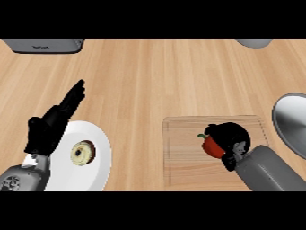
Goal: Pick the bell pepper from the cutting board and place it in the pan
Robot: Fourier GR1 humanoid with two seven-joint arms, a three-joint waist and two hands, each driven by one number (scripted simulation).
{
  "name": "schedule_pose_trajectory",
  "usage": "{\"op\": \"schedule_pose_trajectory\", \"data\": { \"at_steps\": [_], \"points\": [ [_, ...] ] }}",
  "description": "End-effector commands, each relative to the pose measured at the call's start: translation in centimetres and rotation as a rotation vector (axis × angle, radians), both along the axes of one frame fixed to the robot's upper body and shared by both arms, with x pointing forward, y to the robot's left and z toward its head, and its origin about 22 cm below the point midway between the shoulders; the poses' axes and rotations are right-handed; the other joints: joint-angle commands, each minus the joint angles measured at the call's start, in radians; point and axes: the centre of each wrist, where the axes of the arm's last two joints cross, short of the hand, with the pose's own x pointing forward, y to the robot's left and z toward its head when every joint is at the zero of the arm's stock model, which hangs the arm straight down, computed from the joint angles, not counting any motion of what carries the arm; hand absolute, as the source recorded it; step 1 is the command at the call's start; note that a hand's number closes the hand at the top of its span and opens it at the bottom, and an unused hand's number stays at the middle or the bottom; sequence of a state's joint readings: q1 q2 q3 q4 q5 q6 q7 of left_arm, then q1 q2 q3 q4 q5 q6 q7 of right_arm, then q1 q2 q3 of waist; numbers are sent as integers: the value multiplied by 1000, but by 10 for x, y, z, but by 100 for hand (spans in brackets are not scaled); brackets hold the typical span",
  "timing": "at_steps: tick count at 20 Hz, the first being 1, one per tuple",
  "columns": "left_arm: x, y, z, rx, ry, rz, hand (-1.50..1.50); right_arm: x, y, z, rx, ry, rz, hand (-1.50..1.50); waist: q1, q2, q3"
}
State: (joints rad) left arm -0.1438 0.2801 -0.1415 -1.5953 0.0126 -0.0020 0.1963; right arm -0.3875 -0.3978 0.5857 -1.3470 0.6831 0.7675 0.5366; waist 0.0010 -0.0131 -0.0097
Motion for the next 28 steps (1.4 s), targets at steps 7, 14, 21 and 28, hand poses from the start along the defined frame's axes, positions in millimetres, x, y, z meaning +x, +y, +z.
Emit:
{"op": "schedule_pose_trajectory", "data": {
  "at_steps": [7, 14, 21, 28],
  "points": [
    [-4, 25, 10, 2, -10, 26, 0, -37, -2, 48, 180, -224, 69, 150, -20, 4, 10],
    [-19, 36, -17, -2, 64, 157, 0, -96, -27, 108, 560, -654, 189, 150, -161, -42, 16],
    [-23, 39, -13, -6, 37, 145, 0, -152, -66, 148, 729, -933, 170, 150, -151, -18, 17],
    [-22, 20, -3, -20, 19, 81, 0, -175, -126, 111, 772, -1027, -56, 150, -94, -2, 16]
  ]
}}
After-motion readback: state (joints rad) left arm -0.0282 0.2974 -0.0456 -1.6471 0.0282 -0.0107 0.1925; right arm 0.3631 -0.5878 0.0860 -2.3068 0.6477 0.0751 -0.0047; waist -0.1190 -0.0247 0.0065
